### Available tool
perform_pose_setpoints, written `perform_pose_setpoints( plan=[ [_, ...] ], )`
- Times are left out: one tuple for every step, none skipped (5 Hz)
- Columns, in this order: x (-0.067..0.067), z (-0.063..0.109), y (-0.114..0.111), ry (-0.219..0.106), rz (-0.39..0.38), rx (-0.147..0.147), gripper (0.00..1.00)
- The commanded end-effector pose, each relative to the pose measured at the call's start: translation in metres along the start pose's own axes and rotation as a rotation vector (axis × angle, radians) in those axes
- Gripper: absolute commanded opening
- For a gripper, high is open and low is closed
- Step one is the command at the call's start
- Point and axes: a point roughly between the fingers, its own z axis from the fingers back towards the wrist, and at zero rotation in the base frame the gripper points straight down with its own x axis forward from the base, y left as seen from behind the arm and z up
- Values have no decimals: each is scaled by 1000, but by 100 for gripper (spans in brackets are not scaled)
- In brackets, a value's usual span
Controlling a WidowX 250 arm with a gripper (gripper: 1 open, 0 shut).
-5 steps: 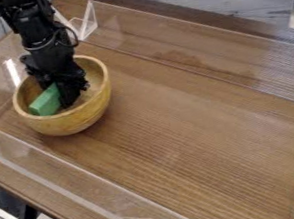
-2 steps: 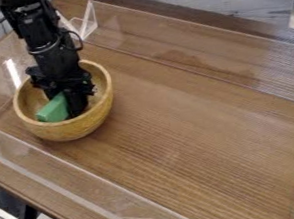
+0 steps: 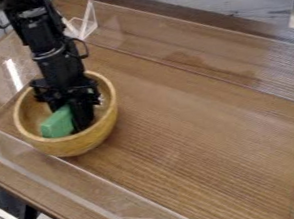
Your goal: Remove the green block from inside the brown bowl and put it on the table
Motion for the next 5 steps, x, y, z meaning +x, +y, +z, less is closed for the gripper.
perform_pose_setpoints(
  plan=[
    [6, 25, -11, -41, 0, 14, 0],
    [6, 35, -26, -26, -4, 7, 0],
    [8, 42, -43, -18, -15, 1, 0],
    [11, 45, -62, -16, -39, -6, 0],
    [16, 47, -78, -16, -65, -15, 0]
  ],
)
